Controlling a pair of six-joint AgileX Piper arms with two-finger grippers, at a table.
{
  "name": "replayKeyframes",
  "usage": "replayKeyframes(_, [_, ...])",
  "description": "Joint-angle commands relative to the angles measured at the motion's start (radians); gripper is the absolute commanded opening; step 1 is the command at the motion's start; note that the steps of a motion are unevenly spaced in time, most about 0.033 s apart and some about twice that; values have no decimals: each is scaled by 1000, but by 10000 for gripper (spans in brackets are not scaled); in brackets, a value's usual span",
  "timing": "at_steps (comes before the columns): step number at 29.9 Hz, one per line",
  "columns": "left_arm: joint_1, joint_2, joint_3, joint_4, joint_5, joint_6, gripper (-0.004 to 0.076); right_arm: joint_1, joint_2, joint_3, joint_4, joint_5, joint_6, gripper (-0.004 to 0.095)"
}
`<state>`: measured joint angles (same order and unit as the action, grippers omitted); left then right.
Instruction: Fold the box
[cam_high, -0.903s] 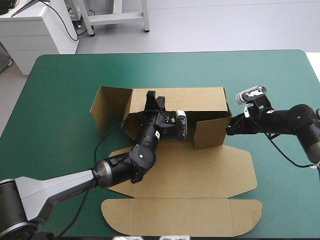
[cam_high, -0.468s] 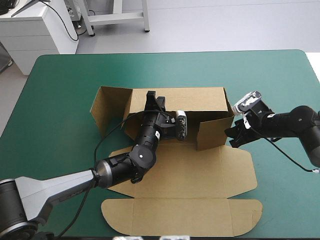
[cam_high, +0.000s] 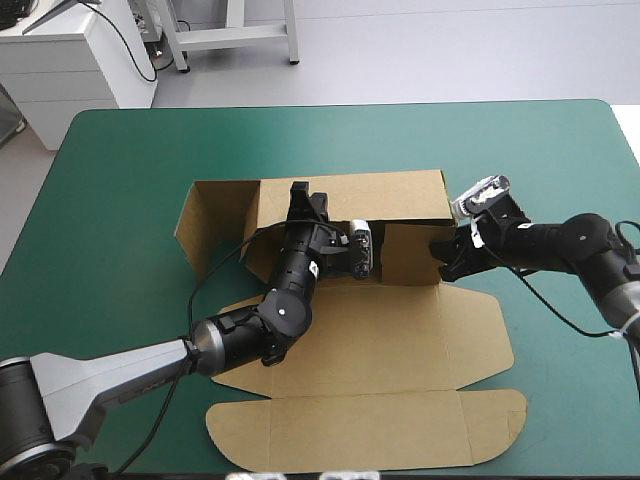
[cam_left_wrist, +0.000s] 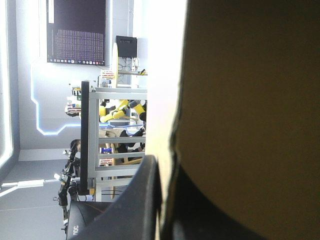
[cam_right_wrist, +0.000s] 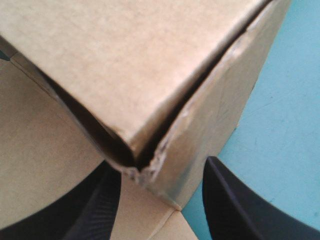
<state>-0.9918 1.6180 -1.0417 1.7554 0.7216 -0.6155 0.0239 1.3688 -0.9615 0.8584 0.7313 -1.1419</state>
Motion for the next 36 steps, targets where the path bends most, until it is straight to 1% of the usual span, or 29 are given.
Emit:
replayKeyframes(1, [-5,-39,-17,33,25,-20,-8,19,15,-9,74,-69,-9,472])
replayKeyframes(8, [-5,-39,-17,33,25,-20,-8,23,41,-9,128,-164,-9,469])
replayKeyframes(10, [-5,-39,-17,33,25,-20,-8,23,41,-9,150,-186,-13,447])
replayKeyframes(11, [-5,-39,-17,33,25,-24,-8,23,41,-9,156,-191,-15,420])
replayKeyframes(13, [-5,-39,-17,33,25,-40,-8,23,41,-7,158,-195,-15,314])
replayKeyframes(15, [-5,-39,-17,33,25,-43,-8,24,41,-1,160,-195,-18,169])
replayKeyframes(17, [-5,-39,-17,33,25,-43,-8,34,41,-1,129,-186,-28,-16])
replayKeyframes(19, [-5,-39,-17,33,25,-43,-8,53,41,-1,122,-194,-42,6])
replayKeyframes(20, [-5,-39,-17,33,25,-43,-8,66,41,-1,125,-201,-57,2])
replayKeyframes(24, [-5,-39,-17,33,25,-43,-8,131,41,-1,120,-267,-63,1])
replayKeyframes(28, [-5,-39,-17,33,25,-43,-8,183,41,-1,67,-311,-61,2])
replayKeyframes(30, [-5,-39,-17,31,25,-43,-8,194,41,-1,42,-317,-50,2])
replayKeyframes(36, [-5,-39,-17,29,27,-43,-6,194,39,-1,15,-319,-35,1])
